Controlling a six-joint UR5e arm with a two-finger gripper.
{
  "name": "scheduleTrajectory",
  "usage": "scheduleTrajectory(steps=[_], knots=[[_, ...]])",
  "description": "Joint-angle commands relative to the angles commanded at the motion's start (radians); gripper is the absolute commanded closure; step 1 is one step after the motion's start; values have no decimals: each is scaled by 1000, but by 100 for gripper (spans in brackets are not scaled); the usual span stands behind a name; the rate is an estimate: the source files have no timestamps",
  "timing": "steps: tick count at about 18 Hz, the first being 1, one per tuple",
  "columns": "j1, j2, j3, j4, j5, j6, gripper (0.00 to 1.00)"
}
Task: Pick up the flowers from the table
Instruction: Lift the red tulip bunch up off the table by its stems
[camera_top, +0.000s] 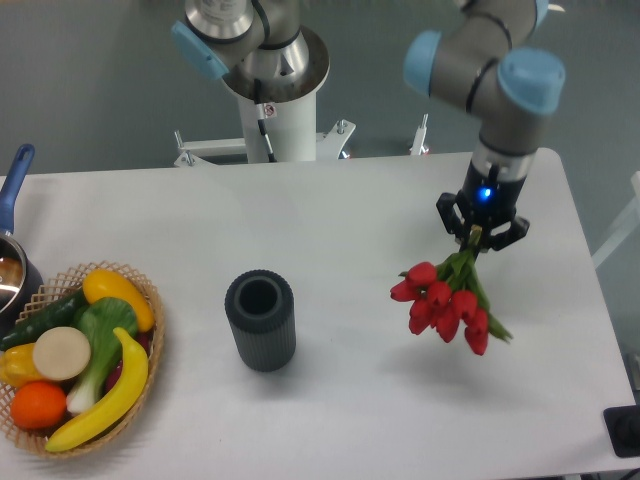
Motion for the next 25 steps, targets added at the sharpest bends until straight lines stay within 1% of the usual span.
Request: scheduleTrajectory(steps=[2,3,7,8,11,14,16,25], knots=[[-2,25,21,2,-77,-43,75],[-2,38,43,0,-135,-64,75],[-11,61,81,8,-357,-152,75],[-14,65,95,8,-399,-167,75],[-28,63,120,12,-476,-195,75],[-38,45,123,14,-598,-197,75],[-44,35,127,14,-623,-198,75],[-49,29,143,14,-626,-215,75]])
